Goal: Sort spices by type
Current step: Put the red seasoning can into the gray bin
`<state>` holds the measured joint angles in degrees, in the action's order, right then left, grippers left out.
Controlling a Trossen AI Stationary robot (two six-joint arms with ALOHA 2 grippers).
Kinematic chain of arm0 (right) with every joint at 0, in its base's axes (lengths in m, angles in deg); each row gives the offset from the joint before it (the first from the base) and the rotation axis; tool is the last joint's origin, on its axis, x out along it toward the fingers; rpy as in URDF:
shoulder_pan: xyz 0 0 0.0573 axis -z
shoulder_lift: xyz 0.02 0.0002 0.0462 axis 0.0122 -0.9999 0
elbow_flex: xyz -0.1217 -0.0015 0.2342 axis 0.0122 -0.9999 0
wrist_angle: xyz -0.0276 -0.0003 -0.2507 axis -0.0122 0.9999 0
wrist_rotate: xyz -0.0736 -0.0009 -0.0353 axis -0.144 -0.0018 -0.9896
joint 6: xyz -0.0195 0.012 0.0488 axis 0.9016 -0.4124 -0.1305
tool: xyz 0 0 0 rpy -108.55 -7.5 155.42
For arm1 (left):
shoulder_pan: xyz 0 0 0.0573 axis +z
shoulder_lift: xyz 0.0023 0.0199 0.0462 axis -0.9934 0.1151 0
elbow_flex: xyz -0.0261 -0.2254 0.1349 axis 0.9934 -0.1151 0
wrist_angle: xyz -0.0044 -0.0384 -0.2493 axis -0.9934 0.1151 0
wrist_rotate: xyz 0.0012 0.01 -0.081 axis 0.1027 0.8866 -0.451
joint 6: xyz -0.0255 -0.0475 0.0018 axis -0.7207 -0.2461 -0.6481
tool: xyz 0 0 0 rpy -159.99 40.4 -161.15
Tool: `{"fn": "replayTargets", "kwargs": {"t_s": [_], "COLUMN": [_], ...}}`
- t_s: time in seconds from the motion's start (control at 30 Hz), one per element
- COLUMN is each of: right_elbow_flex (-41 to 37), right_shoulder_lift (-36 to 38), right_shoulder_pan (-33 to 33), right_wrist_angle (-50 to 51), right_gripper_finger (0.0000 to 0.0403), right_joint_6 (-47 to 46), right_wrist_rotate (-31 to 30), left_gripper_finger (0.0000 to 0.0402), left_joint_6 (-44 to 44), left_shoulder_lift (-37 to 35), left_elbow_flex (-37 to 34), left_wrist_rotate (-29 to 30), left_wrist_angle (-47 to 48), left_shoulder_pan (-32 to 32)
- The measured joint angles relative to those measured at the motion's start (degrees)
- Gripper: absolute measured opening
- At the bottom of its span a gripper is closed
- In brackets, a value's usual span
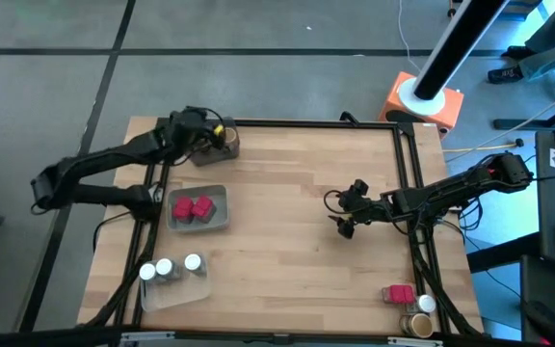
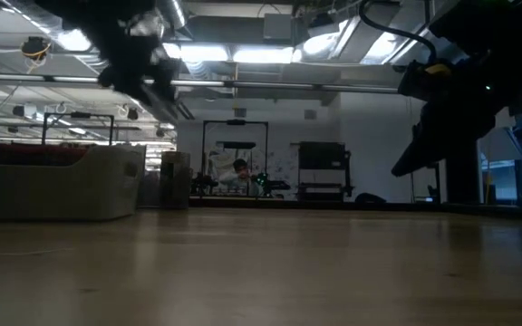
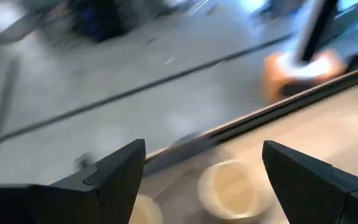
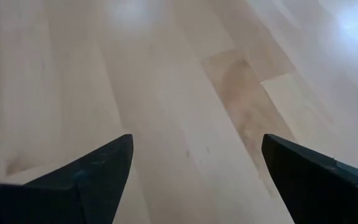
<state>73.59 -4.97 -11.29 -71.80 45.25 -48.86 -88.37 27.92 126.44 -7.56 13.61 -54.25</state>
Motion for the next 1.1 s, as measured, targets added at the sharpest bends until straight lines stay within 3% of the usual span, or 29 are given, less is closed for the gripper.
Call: {"fn": "replayTargets", "kwargs": {"t_s": [0.17,0.33,0.53,0.63,0.83,1.1], "right_elbow_flex": [0.0,0.0,2.59,6.23,16.05,26.58], "right_shoulder_lift": [0.0,0.0,0.2,0.2,0.24,0.26], "right_shoulder_pan": [0.0,0.0,-0.78,-3.22,-10.38,-22.35], "right_wrist_angle": [-0.05,-1.26,0.74,5.95,22.63,37.49], "right_gripper_finger": [0.0356,0.0356,0.0356,0.0356,0.0356,0.0356], "right_joint_6": [0.02,0.11,2.84,4.56,4.91,-2.57], "right_wrist_rotate": [1.53,1.22,10.12,12.94,12.98,15.45], "left_gripper_finger": [0.0308,0.0308,0.0308,0.0308,0.0308,0.0308], "left_joint_6": [2.45,3.33,3.2,2.84,-0.85,-4.31], "left_shoulder_lift": [-1.17,2.29,10.51,15.37,23.93,28.73], "left_elbow_flex": [0.0,-0.01,-0.02,-0.02,-0.04,-0.04], "left_wrist_rotate": [-2.37,-3.76,-3.8,-3.78,-3.54,-3.33], "left_wrist_angle": [-7.61,-14.65,-22.77,-25.71,-31.53,-36.94], "left_shoulder_pan": [-12.02,-24.03,-35.37,-39.21,-43.86,-46.13]}}
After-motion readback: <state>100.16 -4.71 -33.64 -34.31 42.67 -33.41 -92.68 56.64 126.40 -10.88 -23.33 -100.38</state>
